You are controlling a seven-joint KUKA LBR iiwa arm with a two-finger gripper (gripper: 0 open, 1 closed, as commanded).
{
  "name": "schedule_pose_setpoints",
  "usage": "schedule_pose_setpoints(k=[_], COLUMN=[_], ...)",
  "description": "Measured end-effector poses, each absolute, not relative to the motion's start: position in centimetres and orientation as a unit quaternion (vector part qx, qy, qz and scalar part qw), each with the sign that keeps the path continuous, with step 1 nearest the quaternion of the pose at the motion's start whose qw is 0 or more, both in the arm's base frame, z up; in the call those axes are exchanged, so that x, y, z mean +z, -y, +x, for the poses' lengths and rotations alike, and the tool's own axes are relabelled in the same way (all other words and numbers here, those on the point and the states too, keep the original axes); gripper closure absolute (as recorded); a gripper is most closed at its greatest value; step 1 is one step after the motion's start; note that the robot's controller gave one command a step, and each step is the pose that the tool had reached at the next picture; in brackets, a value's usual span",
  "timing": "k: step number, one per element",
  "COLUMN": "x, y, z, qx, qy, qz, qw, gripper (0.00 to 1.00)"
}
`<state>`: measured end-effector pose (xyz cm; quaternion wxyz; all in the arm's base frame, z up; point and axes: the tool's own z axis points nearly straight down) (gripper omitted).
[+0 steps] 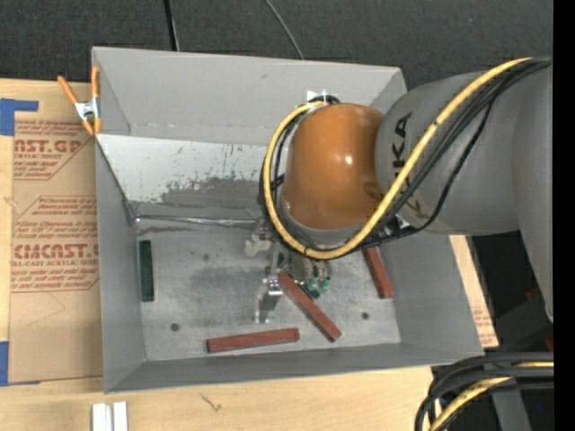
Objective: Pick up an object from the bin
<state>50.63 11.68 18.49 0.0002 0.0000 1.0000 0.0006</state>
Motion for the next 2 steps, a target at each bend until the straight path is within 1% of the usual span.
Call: schedule_pose_setpoints(k=[1,2], x=[13.8,12.0], y=[-12.1,-12.9], z=[49.6,48.7], qx=[0.0,0.0], qy=[-0.998,-0.989], qz=[-0.058,-0.146], qw=[0.002,-0.002], gripper=[0.0,0.0])
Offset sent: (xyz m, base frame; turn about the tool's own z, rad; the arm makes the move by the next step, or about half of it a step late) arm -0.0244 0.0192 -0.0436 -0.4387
